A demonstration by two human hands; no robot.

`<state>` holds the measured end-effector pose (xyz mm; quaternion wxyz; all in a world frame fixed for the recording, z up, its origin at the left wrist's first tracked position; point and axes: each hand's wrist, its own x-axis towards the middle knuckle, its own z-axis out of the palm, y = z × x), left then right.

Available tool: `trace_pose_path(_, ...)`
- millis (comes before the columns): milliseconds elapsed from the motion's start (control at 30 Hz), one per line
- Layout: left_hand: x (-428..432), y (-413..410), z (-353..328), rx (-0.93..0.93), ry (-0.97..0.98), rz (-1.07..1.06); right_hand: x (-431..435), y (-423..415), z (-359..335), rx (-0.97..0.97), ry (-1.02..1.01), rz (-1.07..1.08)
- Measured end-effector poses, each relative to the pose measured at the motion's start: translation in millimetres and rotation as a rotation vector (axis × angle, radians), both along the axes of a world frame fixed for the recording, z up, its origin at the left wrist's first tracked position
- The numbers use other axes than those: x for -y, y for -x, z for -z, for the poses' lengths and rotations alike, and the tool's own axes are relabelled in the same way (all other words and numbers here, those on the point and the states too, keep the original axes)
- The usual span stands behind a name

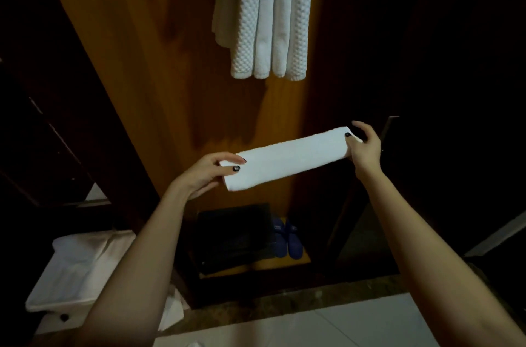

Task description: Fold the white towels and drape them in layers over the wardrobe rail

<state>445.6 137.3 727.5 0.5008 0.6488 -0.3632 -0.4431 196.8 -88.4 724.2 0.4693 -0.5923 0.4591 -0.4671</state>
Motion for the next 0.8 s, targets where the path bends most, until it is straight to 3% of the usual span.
trace_pose_path(167, 16.7, -38.7, -53.8, 0.107, 0.136, -0.042, -3.3, -2.9, -48.2, 0.026, 0.071, -0.204)
trace_pose_path(400, 36.3, -73.6, -196.1, 0.466, 0.302, 0.051, 16.0, -21.9, -166.8, 0.179, 0.169, -0.285)
trace_pose_path(500, 44.0, -87.7, -250.6, 0.522, 0.409, 0.026, 27.8, -37.0, -220.5, 0.246, 0.215, -0.3)
trace_pose_path(633, 52.5, -105.4, -312.9, 0.779, 0.444, 0.0, 45.6, -57.5, -284.3, 0.273, 0.326, -0.318)
trace_pose_path(800, 61.9, -120.8, -384.2, 0.924, 0.525, -0.089, 68.2, -82.2, -356.9, 0.394, 0.408, -0.366)
